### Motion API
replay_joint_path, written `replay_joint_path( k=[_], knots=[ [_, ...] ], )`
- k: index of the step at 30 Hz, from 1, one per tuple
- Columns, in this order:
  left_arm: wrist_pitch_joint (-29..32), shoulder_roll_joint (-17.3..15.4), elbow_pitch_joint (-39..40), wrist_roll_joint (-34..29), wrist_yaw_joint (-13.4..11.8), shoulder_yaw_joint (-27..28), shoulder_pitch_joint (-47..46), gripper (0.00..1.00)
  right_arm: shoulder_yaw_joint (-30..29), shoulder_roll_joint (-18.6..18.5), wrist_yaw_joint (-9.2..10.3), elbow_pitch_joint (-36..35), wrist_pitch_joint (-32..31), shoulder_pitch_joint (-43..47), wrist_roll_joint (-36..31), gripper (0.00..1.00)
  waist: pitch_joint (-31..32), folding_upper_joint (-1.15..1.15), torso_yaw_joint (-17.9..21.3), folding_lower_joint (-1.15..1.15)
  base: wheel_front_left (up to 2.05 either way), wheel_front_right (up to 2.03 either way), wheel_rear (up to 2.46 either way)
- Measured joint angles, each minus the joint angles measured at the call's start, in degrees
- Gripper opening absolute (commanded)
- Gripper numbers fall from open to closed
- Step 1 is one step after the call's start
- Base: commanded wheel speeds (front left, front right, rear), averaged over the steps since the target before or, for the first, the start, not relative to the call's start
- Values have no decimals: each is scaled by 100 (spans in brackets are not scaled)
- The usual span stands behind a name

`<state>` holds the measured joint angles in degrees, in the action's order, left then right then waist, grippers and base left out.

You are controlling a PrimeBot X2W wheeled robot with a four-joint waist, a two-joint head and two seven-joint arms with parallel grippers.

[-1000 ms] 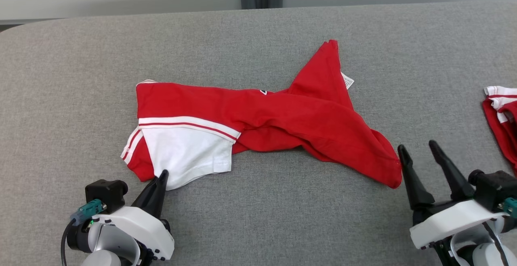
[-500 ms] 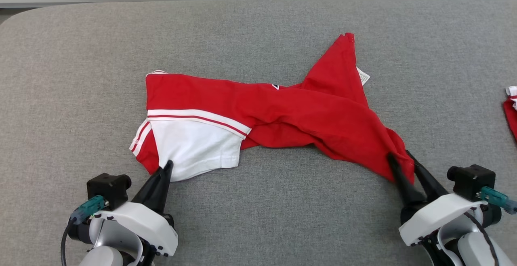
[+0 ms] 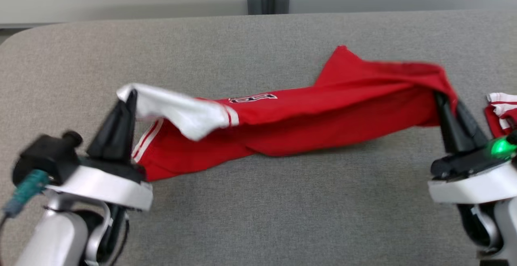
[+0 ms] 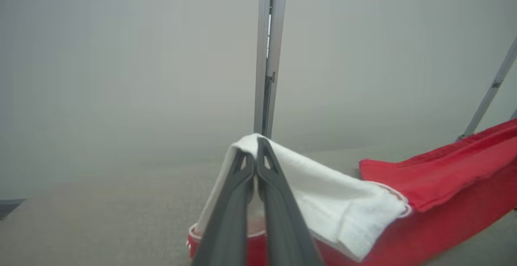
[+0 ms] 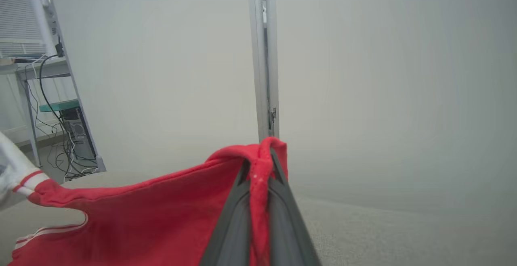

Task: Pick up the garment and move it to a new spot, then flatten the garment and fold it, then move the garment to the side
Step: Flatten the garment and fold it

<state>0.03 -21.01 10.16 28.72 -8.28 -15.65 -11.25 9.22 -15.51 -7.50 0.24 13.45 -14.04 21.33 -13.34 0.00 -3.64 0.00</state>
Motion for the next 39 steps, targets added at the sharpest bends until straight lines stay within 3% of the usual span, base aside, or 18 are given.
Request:
replay_joint_path(
  k=[6, 12, 21, 28, 33, 39],
  knots=[
    [-23, -142, 932, -204, -248, 350, -588, 0, -281, -91, 0, -804, -114, -310, -175, 0, 194, 0, 62, 0, 0, 0, 0],
    [-104, -196, 1660, -345, -316, 560, -1324, 0, -431, -96, 0, -1426, -420, -514, -170, 0, 360, 0, 97, 0, 0, 0, 0],
    [112, -178, 1767, -393, -305, 439, -1919, 0, -414, 54, 0, -1619, -709, -521, 3, 0, 275, 0, 159, 0, 0, 0, 0],
    [183, -116, 689, -194, 145, 198, -3047, 0, -79, -157, 1, -723, -762, -1488, 436, 0, -46, 0, 194, 0, 0, 0, 0],
    [134, 120, -794, -71, 609, -31, -4354, 0, 361, -485, -1, 537, -695, -2841, 643, 0, -337, 0, 194, 0, 0, 0, 0],
    [-63, 412, -2909, -79, 1083, -187, -6039, 0, 867, -430, 0, 2427, -499, -4681, 1022, 0, -732, 0, 213, 0, 0, 0, 0]
  ],
)
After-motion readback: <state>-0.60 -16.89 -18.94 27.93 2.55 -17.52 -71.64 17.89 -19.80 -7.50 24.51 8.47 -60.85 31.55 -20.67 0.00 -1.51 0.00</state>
